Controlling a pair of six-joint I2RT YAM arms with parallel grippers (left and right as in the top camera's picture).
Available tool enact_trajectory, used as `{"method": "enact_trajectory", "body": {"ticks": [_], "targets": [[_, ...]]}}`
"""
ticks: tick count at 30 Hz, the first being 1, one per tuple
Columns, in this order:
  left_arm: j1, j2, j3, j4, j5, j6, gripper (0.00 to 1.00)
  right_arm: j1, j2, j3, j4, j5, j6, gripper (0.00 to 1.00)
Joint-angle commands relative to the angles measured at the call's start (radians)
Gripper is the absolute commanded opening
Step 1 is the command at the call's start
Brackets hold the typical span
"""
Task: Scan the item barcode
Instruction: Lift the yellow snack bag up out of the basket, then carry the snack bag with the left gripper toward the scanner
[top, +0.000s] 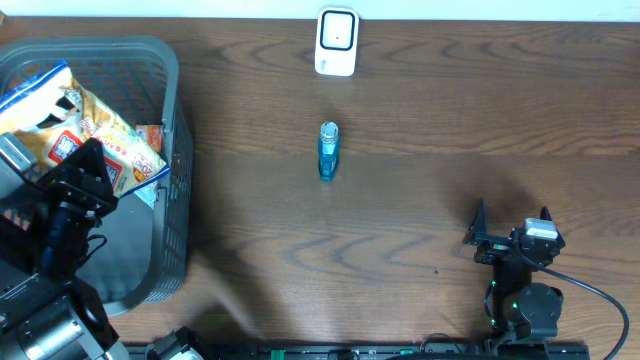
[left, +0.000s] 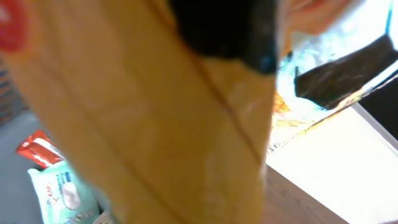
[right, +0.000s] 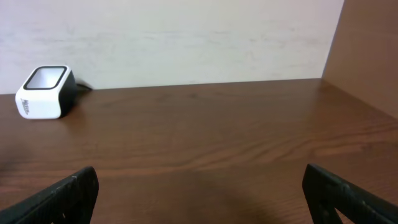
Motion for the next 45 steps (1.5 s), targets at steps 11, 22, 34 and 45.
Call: {"method": "enact_trajectory", "body": {"ticks": [11, 22, 34, 45], "targets": [[-0.004, -0.004, 0.008, 0.047, -0.039, 0.026, 0.07, -0.008, -0.005, -0.001, -0.003, 0.0, -0.008, 0.99], [-0.004, -0.004, 0.008, 0.11, -0.03, 0.019, 0.07, -0.008, -0.005, -0.001, -0.003, 0.0, -0.008, 0.99], [-0.004, -0.004, 0.008, 0.2, -0.029, 0.014, 0.07, -0.008, -0.005, -0.001, -0.003, 0.0, -0.008, 0.99], [-0.037, -0.002, 0.008, 0.381, 0.219, -0.184, 0.08, -0.008, -0.005, -0.001, -0.003, 0.0, -0.008, 0.99]]}}
